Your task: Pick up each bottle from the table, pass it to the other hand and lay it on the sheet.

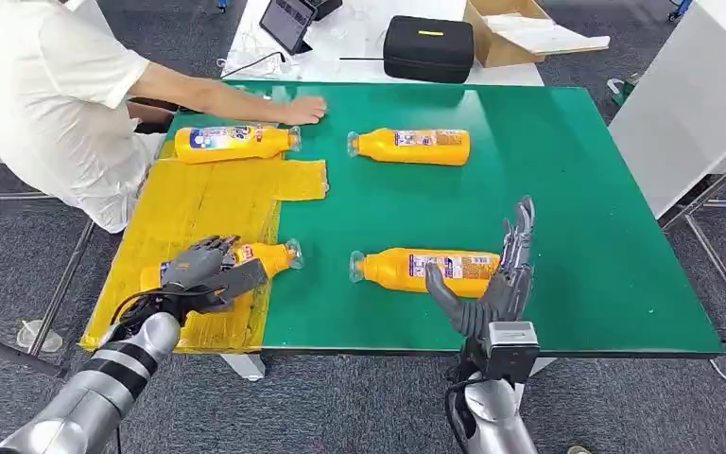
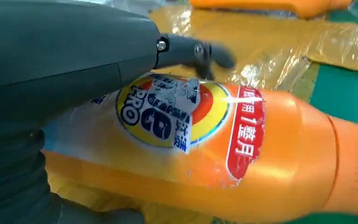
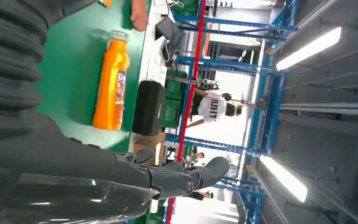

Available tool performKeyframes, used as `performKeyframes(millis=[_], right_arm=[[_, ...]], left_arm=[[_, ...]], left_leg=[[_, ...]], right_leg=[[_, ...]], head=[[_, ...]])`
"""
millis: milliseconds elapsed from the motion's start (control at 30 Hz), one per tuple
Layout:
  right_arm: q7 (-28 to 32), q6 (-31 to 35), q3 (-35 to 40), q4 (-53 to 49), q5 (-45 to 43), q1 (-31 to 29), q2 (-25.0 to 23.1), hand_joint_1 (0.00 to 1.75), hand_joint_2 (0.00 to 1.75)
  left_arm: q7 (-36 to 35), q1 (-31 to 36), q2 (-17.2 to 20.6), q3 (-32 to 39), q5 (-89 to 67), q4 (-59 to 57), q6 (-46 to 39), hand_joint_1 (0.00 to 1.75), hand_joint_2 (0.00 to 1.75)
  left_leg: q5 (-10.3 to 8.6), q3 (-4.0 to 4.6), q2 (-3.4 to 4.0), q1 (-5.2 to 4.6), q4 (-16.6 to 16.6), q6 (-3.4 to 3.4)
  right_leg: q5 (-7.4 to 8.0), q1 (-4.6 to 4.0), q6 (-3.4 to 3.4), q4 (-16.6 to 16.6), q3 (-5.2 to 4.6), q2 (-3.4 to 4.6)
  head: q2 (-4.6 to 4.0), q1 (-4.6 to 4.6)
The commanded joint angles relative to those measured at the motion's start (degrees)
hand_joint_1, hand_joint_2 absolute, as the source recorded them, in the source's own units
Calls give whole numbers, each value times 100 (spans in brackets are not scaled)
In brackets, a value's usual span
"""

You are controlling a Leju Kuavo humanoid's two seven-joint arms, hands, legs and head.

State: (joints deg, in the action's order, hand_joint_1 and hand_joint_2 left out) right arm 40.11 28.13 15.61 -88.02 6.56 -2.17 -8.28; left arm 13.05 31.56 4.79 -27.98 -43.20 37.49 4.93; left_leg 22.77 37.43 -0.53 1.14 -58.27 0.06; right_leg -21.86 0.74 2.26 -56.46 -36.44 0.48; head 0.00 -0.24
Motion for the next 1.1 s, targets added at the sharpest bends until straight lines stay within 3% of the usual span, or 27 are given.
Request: performKeyframes(millis=[33,133,333,433,633,667,700,767,867,967,1100], right_arm=[[-11,-50,142,607,-21,-235,15,0,175],[-11,-50,142,607,-21,-235,15,0,175],[-11,-73,102,733,-78,-311,59,0,175],[-11,44,122,665,46,-259,106,0,175],[-11,44,122,665,46,-259,106,0,175],[-11,243,215,653,254,-270,177,0,175],[-11,528,409,729,485,-312,298,0,175],[-11,1014,630,1893,1926,-623,548,0,175],[-844,1187,422,3018,3817,-923,822,0,175],[-1215,1187,-252,3258,4982,-914,894,0,175],[-1127,1187,-301,3298,4953,-928,885,0,175]], left_arm=[[268,11,260,382,1068,78,1013,0,0],[268,11,260,382,1068,78,1013,0,0],[466,-469,699,278,1644,948,1224,0,0],[486,-825,636,300,1742,1615,732,0,0],[486,-825,636,300,1742,1615,732,0,0],[507,-917,614,304,1790,1822,653,0,0],[523,-1008,645,296,1884,2030,637,0,0],[687,-1428,765,322,2080,2900,523,0,0],[835,-2191,683,447,1806,4082,-71,0,0],[726,-2767,436,404,1421,4742,-546,0,0],[697,-2793,439,360,1377,4771,-588,0,0]], left_leg=[[14,-36,31,-1,4,4],[8,-29,17,-1,5,3],[17,-42,43,0,6,4],[11,-35,24,0,8,4],[9,-20,10,4,1,4],[23,-49,14,3,-1,9],[11,-24,15,3,1,5],[13,-26,18,4,1,5],[13,-35,31,8,11,6],[21,-46,29,3,11,7],[18,-20,-3,-2,2,7]], right_leg=[[-5,-3,-9,5,27,22],[-3,-2,-7,4,25,10],[-3,-3,-10,4,29,35],[-4,-2,-6,6,26,16],[-8,-7,-8,2,16,3],[-21,-8,-14,-1,44,0],[-9,-5,-9,1,19,7],[-9,-7,-9,2,21,10],[-1,-11,-6,21,32,24],[-8,-6,-6,18,40,18],[-19,-1,2,8,22,-5]], head=[[0,0],[2,0],[0,0],[0,2],[0,2],[0,2],[0,2],[0,0],[0,2],[0,0],[0,2]])
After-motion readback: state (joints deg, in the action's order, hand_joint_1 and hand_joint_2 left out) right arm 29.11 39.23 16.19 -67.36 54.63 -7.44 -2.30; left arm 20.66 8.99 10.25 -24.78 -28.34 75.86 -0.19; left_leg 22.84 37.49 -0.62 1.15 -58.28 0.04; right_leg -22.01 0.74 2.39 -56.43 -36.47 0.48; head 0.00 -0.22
